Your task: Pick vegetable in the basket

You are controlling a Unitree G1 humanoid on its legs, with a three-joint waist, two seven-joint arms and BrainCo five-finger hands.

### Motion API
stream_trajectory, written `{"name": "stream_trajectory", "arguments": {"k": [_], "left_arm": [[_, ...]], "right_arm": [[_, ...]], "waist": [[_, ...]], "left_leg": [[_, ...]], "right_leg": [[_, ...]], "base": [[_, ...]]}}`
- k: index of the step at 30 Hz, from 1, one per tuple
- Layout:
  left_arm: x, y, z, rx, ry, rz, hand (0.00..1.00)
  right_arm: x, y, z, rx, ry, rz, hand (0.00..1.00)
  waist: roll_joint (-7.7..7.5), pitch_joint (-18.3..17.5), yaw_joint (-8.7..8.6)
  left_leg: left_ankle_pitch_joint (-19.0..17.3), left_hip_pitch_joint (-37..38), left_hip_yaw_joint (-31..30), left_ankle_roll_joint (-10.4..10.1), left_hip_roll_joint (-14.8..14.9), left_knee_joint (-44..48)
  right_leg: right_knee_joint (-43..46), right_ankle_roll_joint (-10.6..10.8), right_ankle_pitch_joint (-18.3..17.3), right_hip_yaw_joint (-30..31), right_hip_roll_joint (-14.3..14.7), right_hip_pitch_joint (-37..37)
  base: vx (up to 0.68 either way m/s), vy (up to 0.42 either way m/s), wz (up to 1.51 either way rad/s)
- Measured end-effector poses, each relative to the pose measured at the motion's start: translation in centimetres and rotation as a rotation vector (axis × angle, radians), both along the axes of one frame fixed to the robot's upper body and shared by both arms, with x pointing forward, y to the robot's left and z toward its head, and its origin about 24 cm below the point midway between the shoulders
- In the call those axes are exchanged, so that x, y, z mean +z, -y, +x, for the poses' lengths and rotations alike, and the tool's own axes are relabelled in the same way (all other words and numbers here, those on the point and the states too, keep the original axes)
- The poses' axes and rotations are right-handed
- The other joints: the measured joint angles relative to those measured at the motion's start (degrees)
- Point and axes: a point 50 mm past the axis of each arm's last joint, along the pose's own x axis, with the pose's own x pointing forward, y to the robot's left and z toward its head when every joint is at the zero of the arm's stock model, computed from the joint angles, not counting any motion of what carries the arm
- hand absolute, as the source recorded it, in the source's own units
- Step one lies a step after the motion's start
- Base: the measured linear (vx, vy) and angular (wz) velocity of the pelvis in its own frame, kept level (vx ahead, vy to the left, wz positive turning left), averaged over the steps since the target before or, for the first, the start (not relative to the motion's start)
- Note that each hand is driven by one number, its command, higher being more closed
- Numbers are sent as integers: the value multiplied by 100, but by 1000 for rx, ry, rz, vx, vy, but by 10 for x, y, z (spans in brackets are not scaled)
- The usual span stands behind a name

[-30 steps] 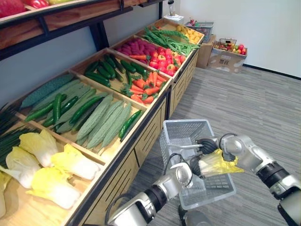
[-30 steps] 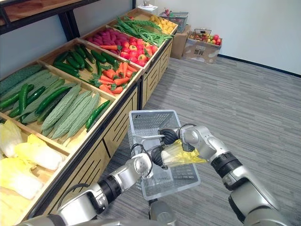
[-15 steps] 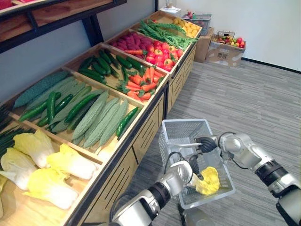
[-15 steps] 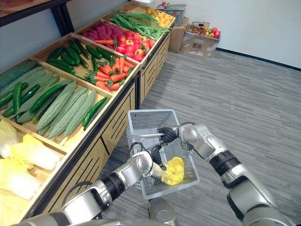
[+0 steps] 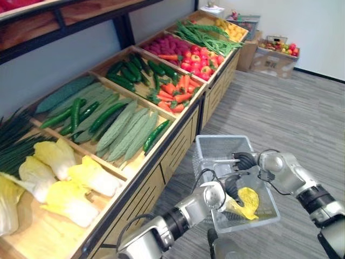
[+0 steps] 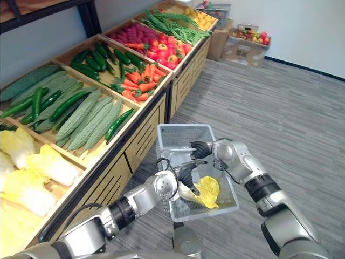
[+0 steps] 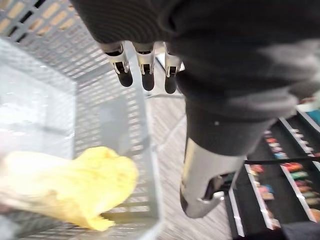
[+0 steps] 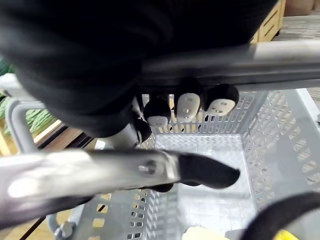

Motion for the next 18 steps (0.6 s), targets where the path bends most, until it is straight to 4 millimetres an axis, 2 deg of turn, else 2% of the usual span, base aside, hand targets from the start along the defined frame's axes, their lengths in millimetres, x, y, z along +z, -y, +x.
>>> {"name": "stream_trajectory", "arguments": {"k": [3,6,8,11,13,14,15,16,18], "left_arm": [[2,-13,-14,-91,-123,-71,0],[26,-19,-43,-217,-227,-287,0],[36,-24,-54,-240,-309,-409,0],[39,-46,-57,-165,-420,-558,0],[39,-73,-47,-29,-445,-665,0],[40,-93,-39,67,-432,-733,0],[43,-114,-32,166,-384,-781,0],[46,-125,-28,218,-348,-807,0],[61,-165,-16,391,-215,-927,0]], "right_arm": [[-18,19,-10,-113,-45,13,100],[-47,45,-31,-281,-123,35,100],[-61,57,-42,-367,-158,41,100],[-79,78,-62,-498,-183,56,100],[-93,101,-82,-631,-204,57,100],[-101,113,-94,-712,-216,62,100],[-108,122,-104,-796,-224,77,100],[-112,126,-110,-829,-229,78,100],[-127,139,-136,-975,-259,104,100]], "waist": [[21,-7,44],[68,-20,197],[111,-24,248],[210,-63,311],[284,-99,348],[304,-108,372],[322,-112,398],[327,-113,421],[346,-126,557]], "left_leg": [[1,-18,-172,7,-28,-21],[59,-107,-446,89,-86,-131],[129,-116,-614,156,-153,-247],[251,-109,-910,214,-270,-486],[352,-159,-1190,293,-371,-677],[374,-236,-1369,321,-422,-717],[398,-308,-1522,355,-435,-718],[411,-352,-1594,375,-454,-718],[452,-491,-1867,431,-485,-719]], "right_leg": [[-70,6,3,-159,-96,133],[-157,15,8,-423,-215,247],[-184,21,12,-581,-289,335],[-292,40,23,-775,-376,508],[-428,96,58,-970,-433,645],[-504,121,73,-1087,-491,710],[-588,151,95,-1203,-533,777],[-617,157,98,-1255,-550,802],[-725,185,118,-1458,-592,895]], "base": [[-15,81,31],[-19,64,41],[-1,61,45],[-20,54,43],[-35,46,63],[-38,29,73],[-36,28,63],[-28,24,56],[-16,1,51]]}}
